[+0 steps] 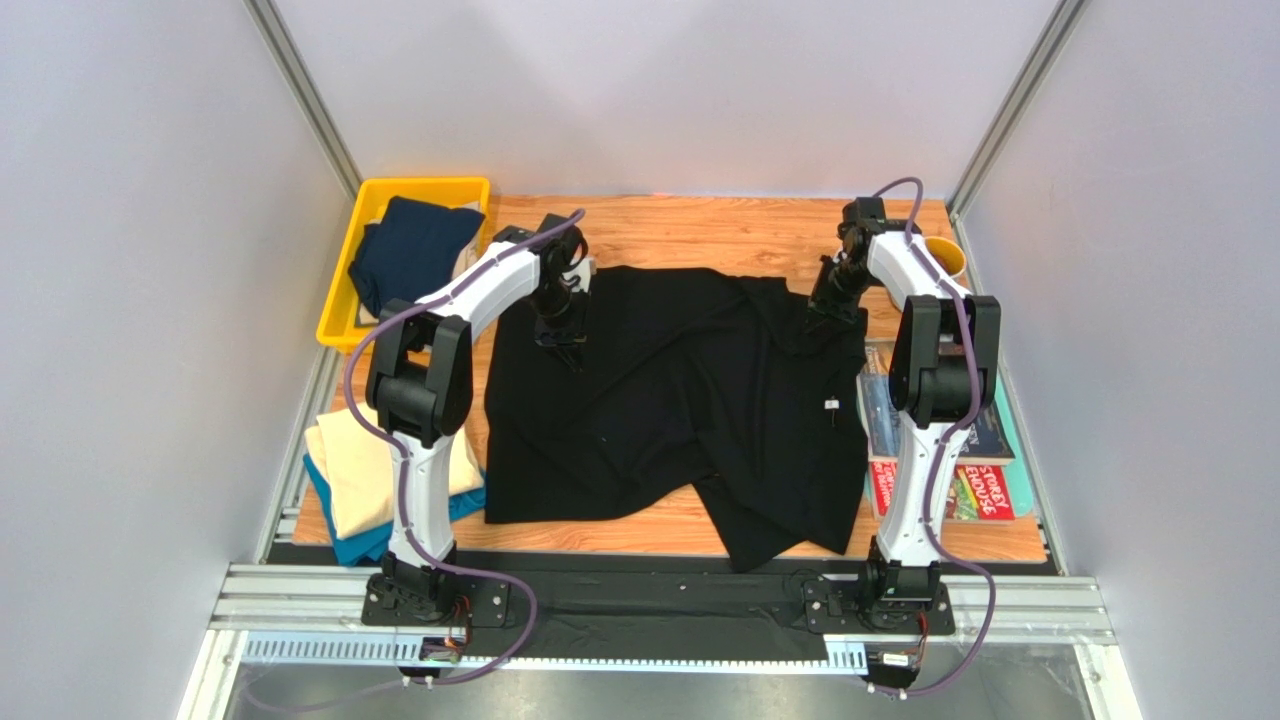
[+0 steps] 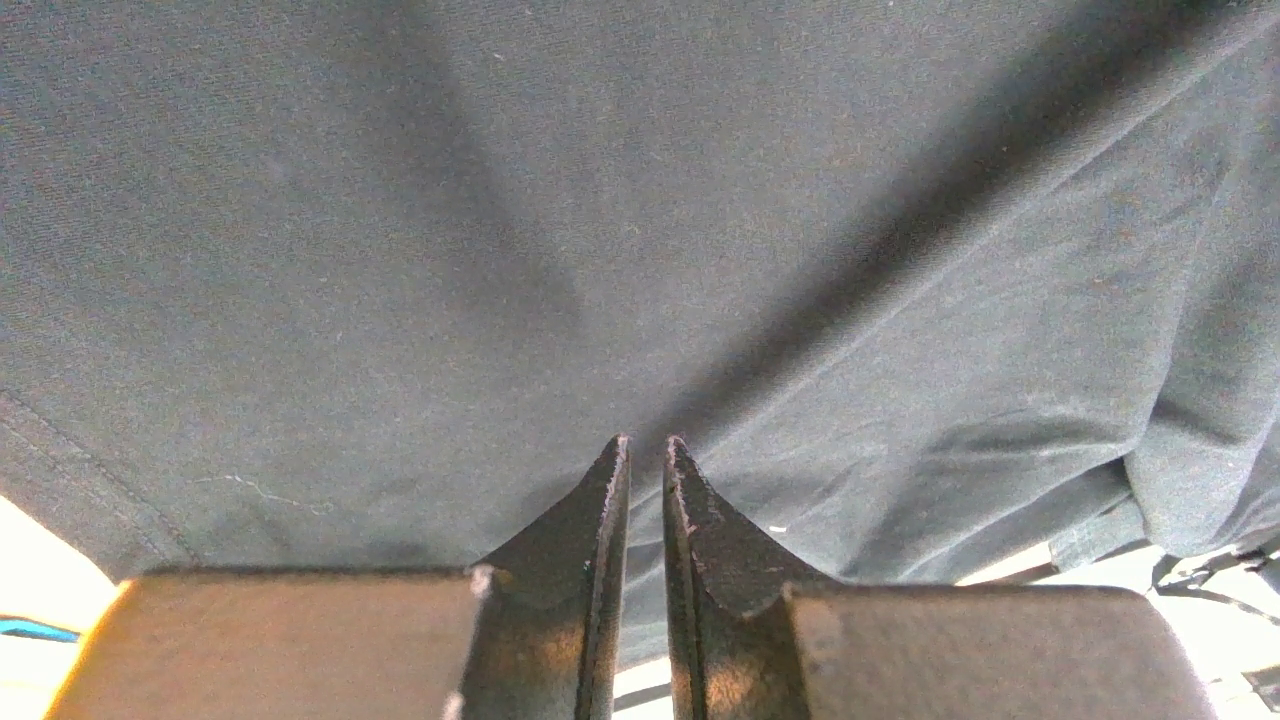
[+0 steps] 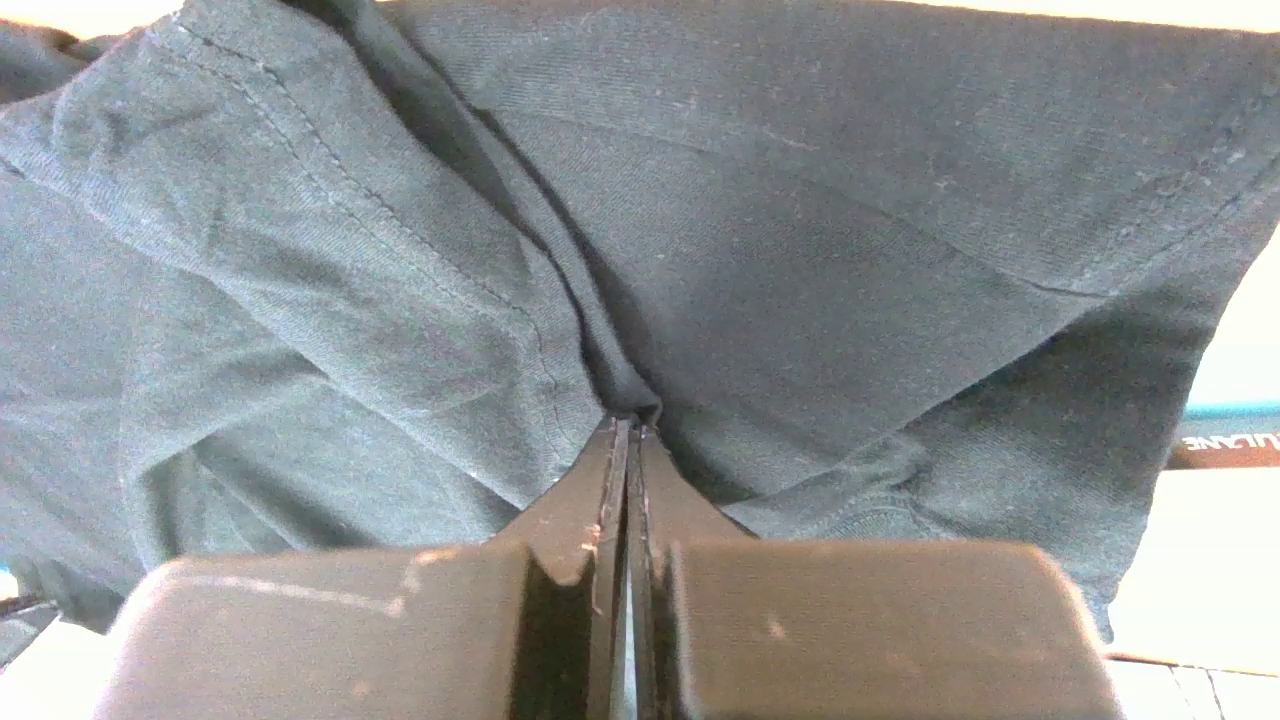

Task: Fold and stack the t-shirts
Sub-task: Fold the tshirt

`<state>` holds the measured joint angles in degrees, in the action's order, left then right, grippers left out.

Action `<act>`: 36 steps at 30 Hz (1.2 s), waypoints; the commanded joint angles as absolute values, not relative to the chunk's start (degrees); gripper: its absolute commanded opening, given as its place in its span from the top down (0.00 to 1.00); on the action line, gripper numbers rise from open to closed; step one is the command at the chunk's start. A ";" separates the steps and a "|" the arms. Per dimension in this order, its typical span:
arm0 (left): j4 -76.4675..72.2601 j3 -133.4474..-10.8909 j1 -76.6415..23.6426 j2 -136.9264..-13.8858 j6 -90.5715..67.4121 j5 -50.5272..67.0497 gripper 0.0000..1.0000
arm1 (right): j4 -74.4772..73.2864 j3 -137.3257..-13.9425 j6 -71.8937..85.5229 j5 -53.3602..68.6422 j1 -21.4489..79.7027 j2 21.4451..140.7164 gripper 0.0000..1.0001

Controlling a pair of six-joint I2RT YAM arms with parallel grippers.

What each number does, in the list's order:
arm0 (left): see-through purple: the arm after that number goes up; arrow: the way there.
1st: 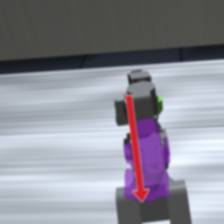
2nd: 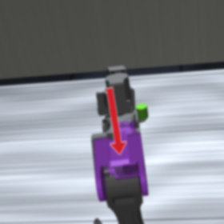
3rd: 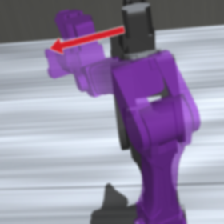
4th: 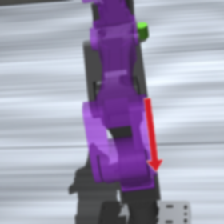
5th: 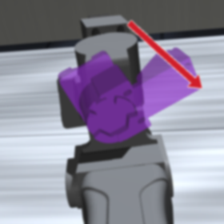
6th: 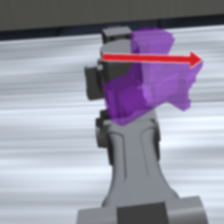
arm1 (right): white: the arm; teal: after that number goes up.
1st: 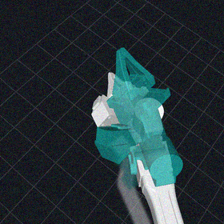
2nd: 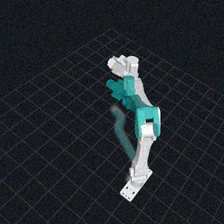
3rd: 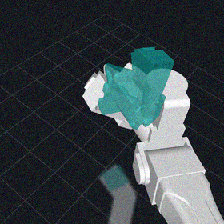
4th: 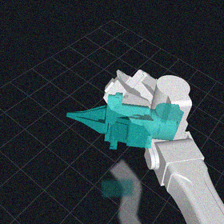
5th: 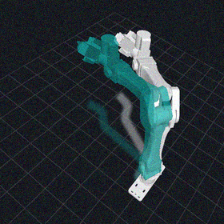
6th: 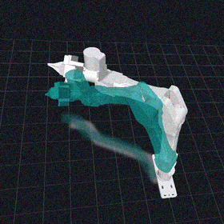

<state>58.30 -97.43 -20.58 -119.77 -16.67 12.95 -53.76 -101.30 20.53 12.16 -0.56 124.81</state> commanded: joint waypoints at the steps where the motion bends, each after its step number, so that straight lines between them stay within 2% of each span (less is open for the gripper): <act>1: 57.48 -97.82 -20.57 -117.77 -17.40 12.31 0.80 | -52.12 -101.43 20.13 13.89 -0.88 124.81 1.00; 6: 57.83 -100.36 -20.04 -118.47 -17.67 8.71 0.79 | -52.12 -101.34 20.13 14.41 -0.88 122.44 1.00; 9: 59.67 -106.24 -17.50 -121.19 -19.42 7.56 0.78 | -52.30 -100.29 20.30 16.43 -0.88 120.42 1.00; 14: 64.15 -122.32 -12.32 -128.84 -20.13 4.31 0.77 | -52.65 -98.70 20.92 17.84 -0.88 116.90 1.00; 16: 65.47 -128.30 -11.25 -131.56 -19.69 3.78 0.72 | -52.91 -98.61 21.01 18.19 -0.88 116.37 1.00; 17: 65.30 -128.76 -10.21 -131.83 -19.60 3.08 0.63 | -52.91 -98.70 21.01 18.19 -0.88 116.11 1.00; 18: 64.61 -127.80 -9.76 -131.57 -19.86 3.16 0.60 | -53.08 -98.96 21.01 18.28 -0.88 116.02 1.00; 27: 62.93 -123.75 -8.53 -132.01 -19.34 1.23 0.60 | -54.14 -102.56 22.50 21.53 -0.79 117.33 1.00; 36: 61.26 -131.38 -7.30 -137.54 -22.58 1.05 0.59 | -56.60 -104.24 21.62 20.92 -0.79 117.95 1.00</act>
